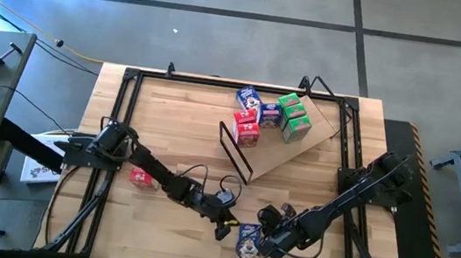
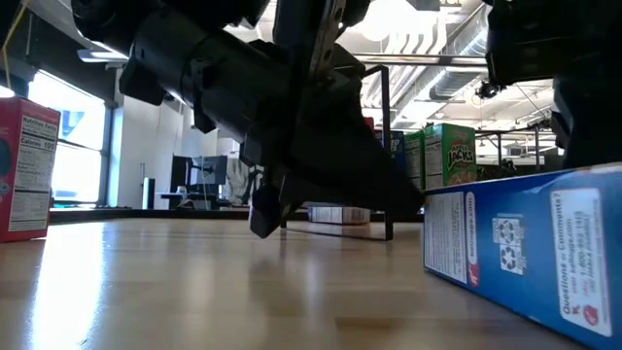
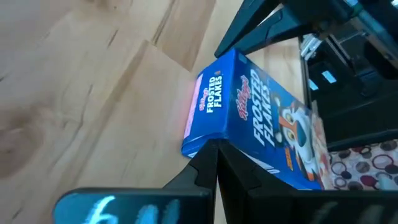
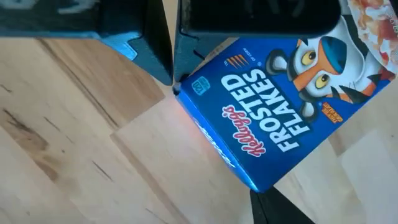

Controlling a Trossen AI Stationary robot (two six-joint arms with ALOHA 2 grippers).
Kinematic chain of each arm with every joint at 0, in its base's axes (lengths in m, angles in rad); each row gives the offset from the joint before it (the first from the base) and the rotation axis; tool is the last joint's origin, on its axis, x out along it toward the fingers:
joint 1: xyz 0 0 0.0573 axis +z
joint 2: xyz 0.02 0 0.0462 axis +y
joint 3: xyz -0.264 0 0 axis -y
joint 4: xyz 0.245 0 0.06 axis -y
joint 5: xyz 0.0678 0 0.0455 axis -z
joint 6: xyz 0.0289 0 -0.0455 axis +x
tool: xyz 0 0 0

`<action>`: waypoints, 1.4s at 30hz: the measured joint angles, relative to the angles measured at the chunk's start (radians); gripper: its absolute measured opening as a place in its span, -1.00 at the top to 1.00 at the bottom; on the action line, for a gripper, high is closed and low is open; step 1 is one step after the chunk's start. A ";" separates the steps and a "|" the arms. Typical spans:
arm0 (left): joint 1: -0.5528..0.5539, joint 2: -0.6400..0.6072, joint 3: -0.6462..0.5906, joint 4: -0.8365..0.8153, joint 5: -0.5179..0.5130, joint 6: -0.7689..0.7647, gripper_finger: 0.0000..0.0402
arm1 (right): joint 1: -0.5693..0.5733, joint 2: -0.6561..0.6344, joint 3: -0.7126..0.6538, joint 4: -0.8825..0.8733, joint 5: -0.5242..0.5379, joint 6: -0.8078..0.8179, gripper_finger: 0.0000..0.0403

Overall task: Stack cereal on shelf
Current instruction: Put the blue cereal box on the shelf aligned with the other blue cereal boxes

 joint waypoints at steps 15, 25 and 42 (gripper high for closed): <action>0.008 -0.006 0.000 0.062 -0.008 0.071 1.00 | -0.004 -0.003 0.000 -0.020 0.082 -0.019 0.94; 0.009 -0.071 0.000 0.029 -0.061 0.166 1.00 | -0.002 -0.066 0.021 -0.111 0.254 -0.049 0.94; 0.007 -0.140 0.003 0.049 -0.145 0.300 1.00 | 0.009 -0.066 0.021 -0.096 0.408 -0.125 0.94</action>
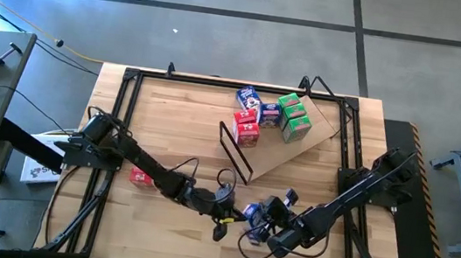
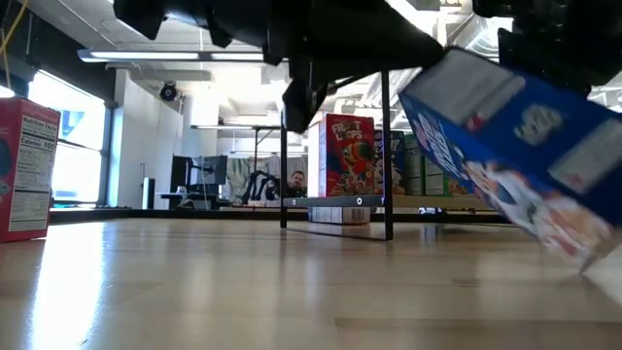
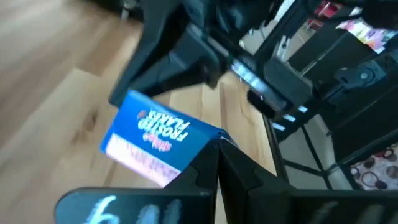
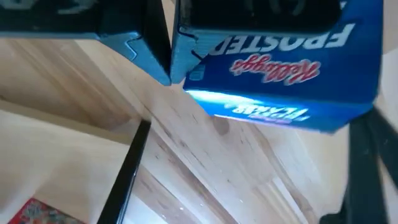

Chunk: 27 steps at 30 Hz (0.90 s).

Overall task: Stack cereal on shelf
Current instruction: Put the blue cereal box on the shelf aligned with the other blue cereal boxes, then put the bottom blue cereal box on the shelf aligned with the other blue cereal boxes

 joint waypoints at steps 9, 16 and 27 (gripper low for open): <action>0.001 -0.001 -0.002 -0.032 -0.068 0.059 1.00 | 0.003 0.001 0.008 0.144 0.058 -0.130 0.94; -0.021 -0.001 -0.001 -0.125 0.003 0.047 1.00 | 0.005 -0.053 0.006 0.105 -0.039 -0.152 0.94; -0.077 0.072 -0.089 0.028 -0.092 -0.182 1.00 | -0.143 -0.143 0.003 -0.036 -0.478 -0.120 0.41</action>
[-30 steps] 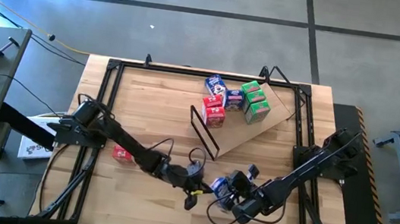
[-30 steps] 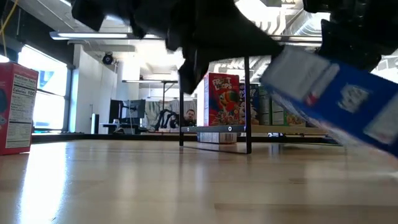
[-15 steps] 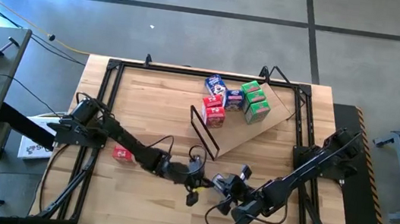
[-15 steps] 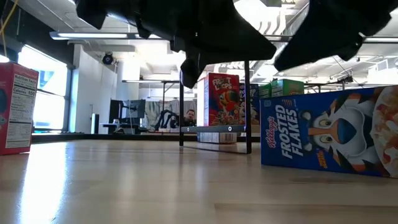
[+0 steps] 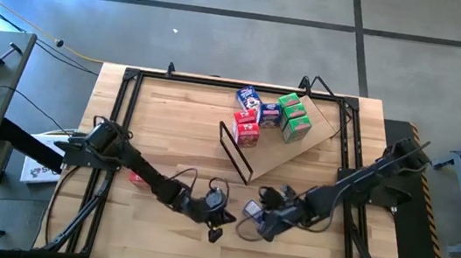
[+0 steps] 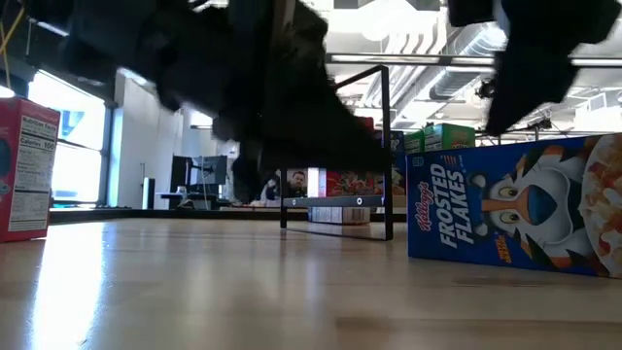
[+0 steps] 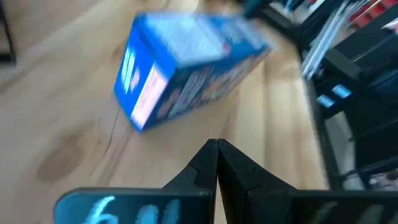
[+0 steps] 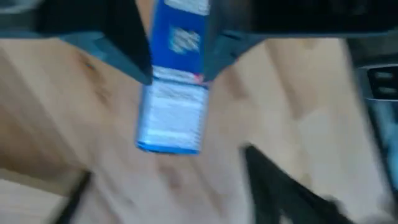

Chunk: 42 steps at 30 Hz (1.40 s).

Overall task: Stack cereal on shelf
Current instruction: Put the bottom blue cereal box on the shelf aligned with the other blue cereal boxes

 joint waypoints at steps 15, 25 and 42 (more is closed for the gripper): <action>-0.058 -0.031 -0.289 0.492 -0.070 0.001 1.00 | -0.101 0.156 0.208 -0.143 -0.061 -0.099 -0.46; -0.083 -0.035 -0.344 0.582 -0.095 0.028 1.00 | -0.137 0.339 0.419 -0.350 -0.137 -0.091 -0.46; -0.088 -0.037 -0.344 0.601 -0.095 0.060 1.00 | -0.143 0.385 0.403 -0.301 -0.196 -0.035 -0.12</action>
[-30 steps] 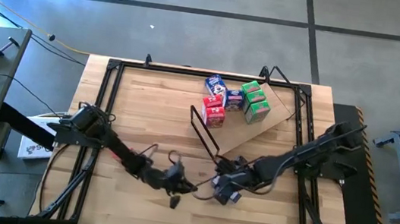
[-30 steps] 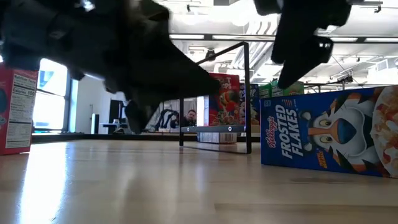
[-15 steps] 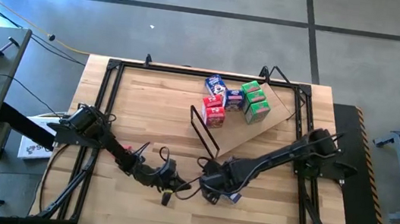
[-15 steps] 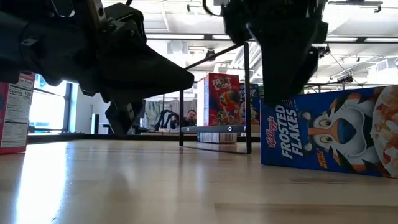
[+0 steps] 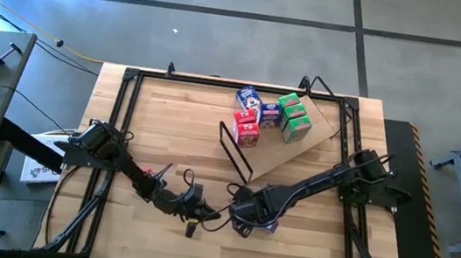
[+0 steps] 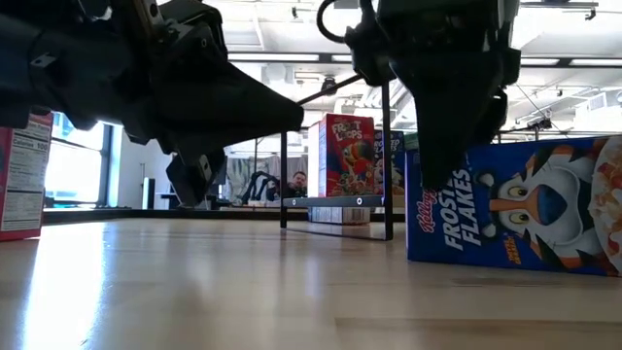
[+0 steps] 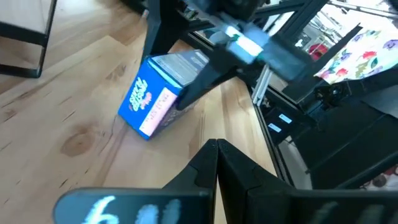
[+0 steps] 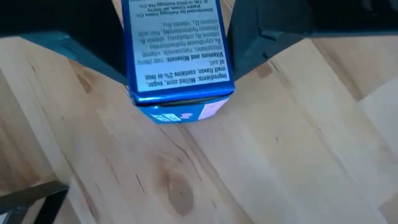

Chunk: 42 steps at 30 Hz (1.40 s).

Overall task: Stack cereal on shelf
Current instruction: Put the bottom blue cereal box on the shelf aligned with the other blue cereal boxes

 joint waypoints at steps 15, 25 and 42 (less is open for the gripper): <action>-0.001 0.000 0.000 0.037 -0.001 0.033 1.00 | 0.035 -0.004 0.024 0.008 0.054 -0.070 0.23; -0.015 0.000 -0.002 0.042 -0.022 0.050 1.00 | 0.184 -0.132 0.020 -0.022 0.369 -0.021 0.29; -0.018 0.000 -0.002 0.050 -0.027 0.076 1.00 | 0.359 -0.256 -0.717 1.159 0.945 -0.180 0.30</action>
